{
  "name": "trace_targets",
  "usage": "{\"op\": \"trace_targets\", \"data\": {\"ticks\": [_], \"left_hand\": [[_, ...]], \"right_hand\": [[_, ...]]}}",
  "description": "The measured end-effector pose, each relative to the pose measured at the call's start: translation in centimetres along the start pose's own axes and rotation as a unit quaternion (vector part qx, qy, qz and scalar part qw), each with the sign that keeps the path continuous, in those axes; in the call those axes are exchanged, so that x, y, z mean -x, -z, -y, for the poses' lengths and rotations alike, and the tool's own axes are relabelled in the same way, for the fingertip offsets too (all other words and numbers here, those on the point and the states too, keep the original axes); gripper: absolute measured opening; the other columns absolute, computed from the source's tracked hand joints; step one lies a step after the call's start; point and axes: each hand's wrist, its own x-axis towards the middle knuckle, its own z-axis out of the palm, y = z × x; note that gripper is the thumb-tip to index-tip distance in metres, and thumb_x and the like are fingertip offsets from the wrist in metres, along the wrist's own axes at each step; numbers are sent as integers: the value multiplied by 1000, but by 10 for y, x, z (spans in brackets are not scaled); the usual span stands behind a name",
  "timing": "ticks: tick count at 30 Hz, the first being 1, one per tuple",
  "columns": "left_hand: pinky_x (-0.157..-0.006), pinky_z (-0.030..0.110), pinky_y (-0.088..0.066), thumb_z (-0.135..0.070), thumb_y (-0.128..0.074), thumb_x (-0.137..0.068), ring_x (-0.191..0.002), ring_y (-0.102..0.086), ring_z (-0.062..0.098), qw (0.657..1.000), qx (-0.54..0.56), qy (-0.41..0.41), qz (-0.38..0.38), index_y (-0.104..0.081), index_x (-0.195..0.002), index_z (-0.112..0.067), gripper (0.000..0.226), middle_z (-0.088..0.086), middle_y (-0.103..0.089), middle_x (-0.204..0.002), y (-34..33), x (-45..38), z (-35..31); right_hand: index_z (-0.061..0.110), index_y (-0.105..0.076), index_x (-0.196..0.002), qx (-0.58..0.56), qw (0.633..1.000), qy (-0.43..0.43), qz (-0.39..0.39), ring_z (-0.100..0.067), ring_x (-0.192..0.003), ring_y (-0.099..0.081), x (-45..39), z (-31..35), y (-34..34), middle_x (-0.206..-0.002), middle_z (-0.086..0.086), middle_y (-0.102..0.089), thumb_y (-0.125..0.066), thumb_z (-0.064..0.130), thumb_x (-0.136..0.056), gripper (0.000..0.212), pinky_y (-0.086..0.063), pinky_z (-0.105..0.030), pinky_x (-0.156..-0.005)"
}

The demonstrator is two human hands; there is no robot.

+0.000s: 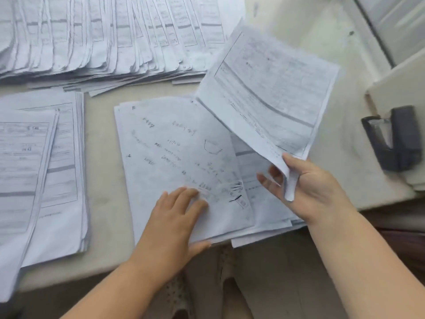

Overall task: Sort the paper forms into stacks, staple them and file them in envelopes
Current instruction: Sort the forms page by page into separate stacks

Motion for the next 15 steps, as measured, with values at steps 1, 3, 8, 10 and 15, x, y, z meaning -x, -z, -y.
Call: {"op": "trace_targets", "data": {"ticks": [1, 3, 8, 10, 15], "left_hand": [[-93, 50, -47, -59, -77, -62, -116, -47, 28, 1000, 4, 0, 0, -58, -114, -21, 67, 4, -51, -128, -1, 1, 1], [-94, 53, -46, -59, -74, -64, -118, -44, 27, 1000, 15, 4, -5, -58, -115, -21, 65, 4, -50, -129, -2, 3, 2], [-96, 50, -43, -64, -53, -72, -112, -42, 21, 997, 50, 48, -34, -64, -105, -22, 55, 1, -54, -122, -5, -1, -10], [-103, 51, -39, -60, -51, -77, -116, -45, 19, 993, 85, 68, -51, -66, -98, -26, 43, -2, -56, -122, -6, 0, -11], [-114, 51, -18, -68, -52, -75, -134, -40, 19, 980, 156, 97, -77, -66, -99, -32, 45, -10, -55, -126, -7, 5, -21]], "right_hand": [[15, -58, -122, 19, 1000, -21, 3, -11, -58, -67, 2, -4, 1, -72, 2, -72, -44, 9, -100, 27, -51, -48, -90], [16, -63, -110, 58, 997, -46, 3, -9, -58, -67, 5, -10, 3, -67, 4, -70, -45, 11, -100, 21, -45, -53, -99], [14, -62, -116, 95, 992, -69, 47, -14, -65, -72, 8, -16, 11, -85, 0, -76, -44, 8, -100, 25, -57, -50, -82], [12, -62, -119, 106, 989, -82, 69, -16, -67, -72, 8, -17, 14, -89, -1, -76, -44, 7, -100, 26, -57, -46, -77], [12, -62, -116, 95, 981, -117, 122, -16, -66, -71, 7, -19, 19, -88, -2, -75, -44, 8, -99, 24, -61, -37, -63]]}}
